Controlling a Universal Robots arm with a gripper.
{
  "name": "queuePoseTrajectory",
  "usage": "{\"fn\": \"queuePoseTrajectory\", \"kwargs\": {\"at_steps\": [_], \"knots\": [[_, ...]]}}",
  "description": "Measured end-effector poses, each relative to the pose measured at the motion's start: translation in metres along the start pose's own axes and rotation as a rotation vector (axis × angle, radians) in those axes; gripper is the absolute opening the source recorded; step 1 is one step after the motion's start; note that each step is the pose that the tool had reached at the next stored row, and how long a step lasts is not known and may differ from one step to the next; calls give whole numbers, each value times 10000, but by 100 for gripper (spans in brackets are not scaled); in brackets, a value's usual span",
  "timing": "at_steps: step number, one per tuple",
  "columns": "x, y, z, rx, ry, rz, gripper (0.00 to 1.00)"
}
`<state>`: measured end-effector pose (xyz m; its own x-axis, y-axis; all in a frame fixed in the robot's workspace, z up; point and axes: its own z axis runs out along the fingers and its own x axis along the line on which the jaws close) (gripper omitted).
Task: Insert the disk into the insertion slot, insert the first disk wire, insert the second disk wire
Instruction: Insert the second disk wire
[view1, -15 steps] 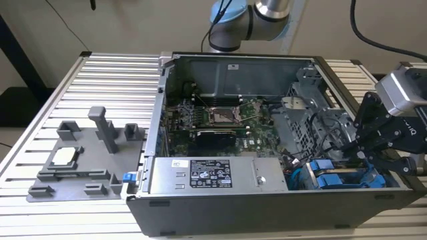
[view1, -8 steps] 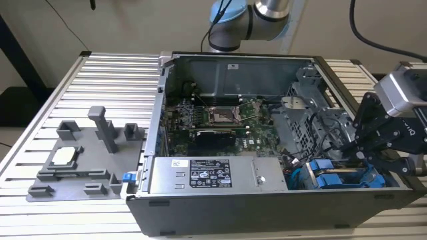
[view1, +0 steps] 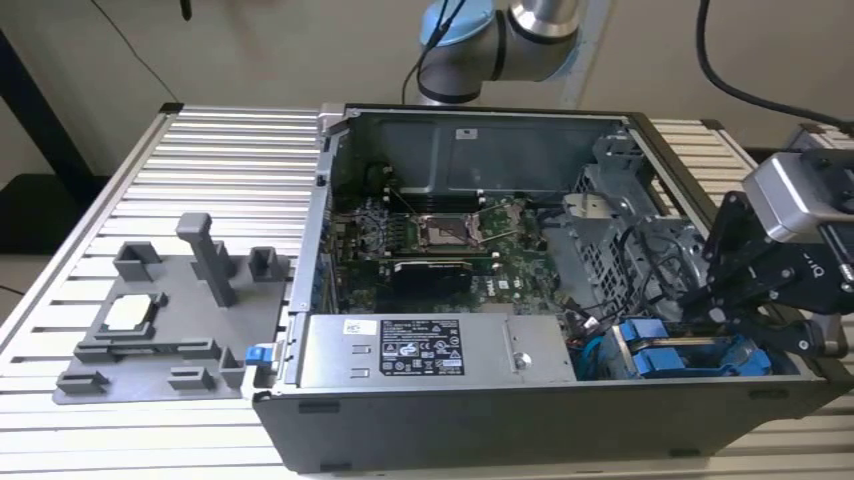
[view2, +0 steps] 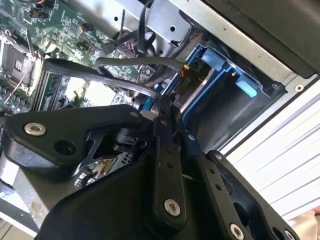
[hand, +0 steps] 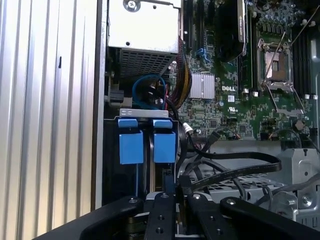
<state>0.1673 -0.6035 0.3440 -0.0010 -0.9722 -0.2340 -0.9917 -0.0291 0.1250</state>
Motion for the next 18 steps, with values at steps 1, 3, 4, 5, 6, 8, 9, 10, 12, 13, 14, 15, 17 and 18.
{"fn": "queuePoseTrajectory", "kwargs": {"at_steps": [1,3,4,5,6,8,9,10,12,13,14,15,17,18], "knots": [[2,-1,7,0,0,1,16],[5,-3,18,2,1,5,16],[6,-3,24,2,0,6,16],[8,-4,30,2,-2,8,16],[10,-6,35,3,-1,10,16],[13,-11,43,3,0,10,16],[14,-16,46,2,1,9,16],[15,-19,48,2,1,9,16],[16,-23,52,3,2,11,16],[17,-27,54,5,0,11,16],[19,-30,58,3,-5,9,16],[20,-32,59,3,-3,10,16],[22,-33,65,3,-2,12,16],[23,-34,69,3,-2,12,16]]}}
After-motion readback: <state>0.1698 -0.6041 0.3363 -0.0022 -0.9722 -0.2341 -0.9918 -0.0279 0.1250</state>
